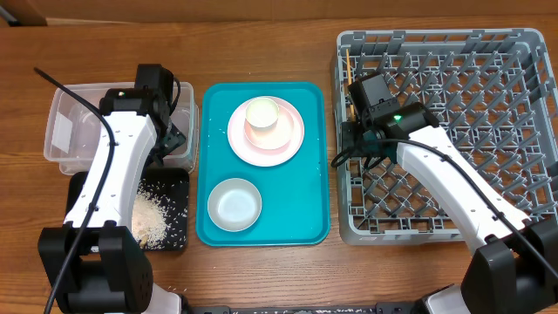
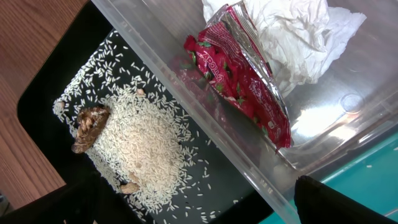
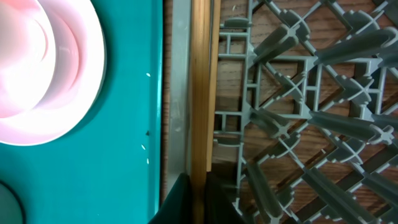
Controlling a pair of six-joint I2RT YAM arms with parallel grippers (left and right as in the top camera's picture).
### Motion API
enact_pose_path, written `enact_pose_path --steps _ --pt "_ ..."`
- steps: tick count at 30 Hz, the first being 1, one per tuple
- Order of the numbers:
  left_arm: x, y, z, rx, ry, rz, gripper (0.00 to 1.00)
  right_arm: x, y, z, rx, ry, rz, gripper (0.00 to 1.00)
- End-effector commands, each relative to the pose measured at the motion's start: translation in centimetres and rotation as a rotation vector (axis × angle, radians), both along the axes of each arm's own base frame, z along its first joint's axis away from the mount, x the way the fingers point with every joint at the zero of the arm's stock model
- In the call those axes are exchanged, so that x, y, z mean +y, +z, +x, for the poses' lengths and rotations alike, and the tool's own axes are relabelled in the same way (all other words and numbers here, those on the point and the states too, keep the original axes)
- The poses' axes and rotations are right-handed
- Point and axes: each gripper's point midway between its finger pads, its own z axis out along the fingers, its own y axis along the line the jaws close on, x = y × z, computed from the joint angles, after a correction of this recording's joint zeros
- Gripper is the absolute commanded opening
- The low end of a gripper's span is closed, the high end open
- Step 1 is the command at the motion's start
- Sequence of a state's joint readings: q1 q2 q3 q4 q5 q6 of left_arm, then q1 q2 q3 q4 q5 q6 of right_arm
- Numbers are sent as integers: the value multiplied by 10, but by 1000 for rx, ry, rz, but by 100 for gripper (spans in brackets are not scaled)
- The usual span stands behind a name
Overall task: Sort waste into correct bins and load items into the dishwasher
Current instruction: 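Carry the second chopstick with the right gripper to the grey rack's left edge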
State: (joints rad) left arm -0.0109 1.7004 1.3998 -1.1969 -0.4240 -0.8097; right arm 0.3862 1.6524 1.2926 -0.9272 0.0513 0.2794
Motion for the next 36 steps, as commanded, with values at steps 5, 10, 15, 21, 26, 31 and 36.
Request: enact_pose_path --steps 5,10,15,21,26,31,36 --pt "4 3 3 -9 11 20 100 -2 1 -4 -6 19 -6 5" --pt "4 3 3 -9 11 20 100 -3 0 -5 -2 19 -7 5" --pt "4 3 3 -9 11 20 100 -3 0 -6 1 19 -9 5" --pt "4 3 3 -9 11 20 100 -3 0 -6 2 19 -9 5" --pt "4 3 3 -9 11 20 100 -4 -1 -9 12 18 -12 5" --pt "4 3 3 -9 11 20 100 -5 -2 -10 20 15 -14 5" --pt "4 3 3 -9 11 20 100 -6 -2 -10 23 -28 -10 6"
